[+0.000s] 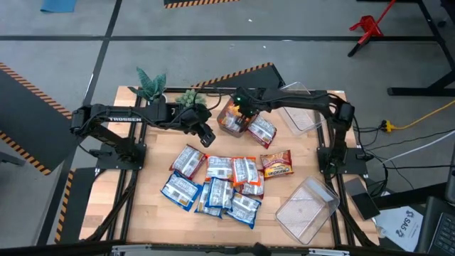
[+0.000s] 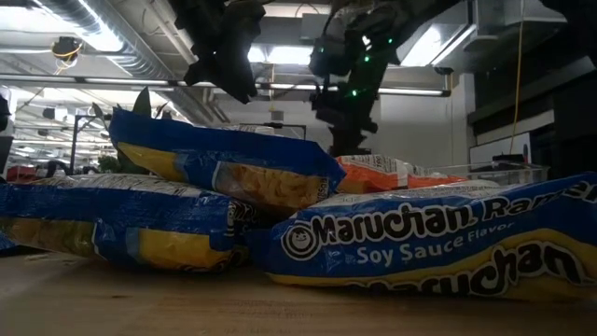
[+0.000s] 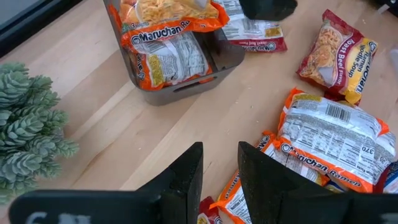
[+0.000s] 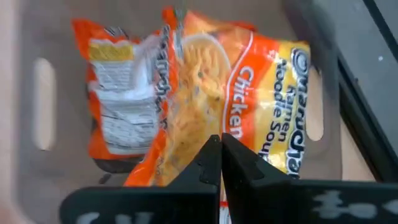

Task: Sort Maruchan noodles
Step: Put the orange noodle pack into the black bin

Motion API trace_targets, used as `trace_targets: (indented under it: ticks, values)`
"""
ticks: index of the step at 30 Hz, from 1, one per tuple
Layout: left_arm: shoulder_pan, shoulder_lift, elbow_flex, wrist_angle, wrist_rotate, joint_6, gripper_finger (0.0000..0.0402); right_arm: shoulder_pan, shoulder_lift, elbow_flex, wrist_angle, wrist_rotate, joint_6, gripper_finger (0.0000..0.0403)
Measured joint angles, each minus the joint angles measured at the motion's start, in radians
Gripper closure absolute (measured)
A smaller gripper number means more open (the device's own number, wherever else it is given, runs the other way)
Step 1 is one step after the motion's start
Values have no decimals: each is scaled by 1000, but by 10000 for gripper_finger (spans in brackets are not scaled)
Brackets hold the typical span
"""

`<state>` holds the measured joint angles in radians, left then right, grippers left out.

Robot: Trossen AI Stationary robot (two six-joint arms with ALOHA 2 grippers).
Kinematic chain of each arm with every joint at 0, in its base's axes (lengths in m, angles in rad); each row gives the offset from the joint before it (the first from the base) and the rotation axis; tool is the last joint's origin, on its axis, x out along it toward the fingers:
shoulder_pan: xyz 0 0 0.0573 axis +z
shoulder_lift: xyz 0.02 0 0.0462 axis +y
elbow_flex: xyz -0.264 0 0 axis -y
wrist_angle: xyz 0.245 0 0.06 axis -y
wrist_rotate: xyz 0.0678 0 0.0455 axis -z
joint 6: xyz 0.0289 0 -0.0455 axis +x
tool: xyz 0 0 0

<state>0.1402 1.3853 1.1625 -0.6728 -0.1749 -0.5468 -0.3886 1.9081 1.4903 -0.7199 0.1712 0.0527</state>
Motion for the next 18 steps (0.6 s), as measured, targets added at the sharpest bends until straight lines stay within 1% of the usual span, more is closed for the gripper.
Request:
trace_targets:
  ticks: [5, 10, 13, 16, 18]
  values:
    - [0, 0, 0, 0, 0, 0, 308, -26, 60, 0, -8, -6, 1, 402]
    - [-14, 0, 0, 0, 0, -13, 308, -49, 105, 5, 0, 66, 1, 402]
    - [-26, 0, 0, 0, 0, -17, 308, -51, 101, 5, -2, 63, 18, 402]
    - [-36, 0, 0, 0, 0, -17, 308, -42, 70, 0, -17, 50, 22, 402]
    - [-42, 0, 0, 0, 0, -17, 308, -38, 37, 0, -9, 61, 23, 402]
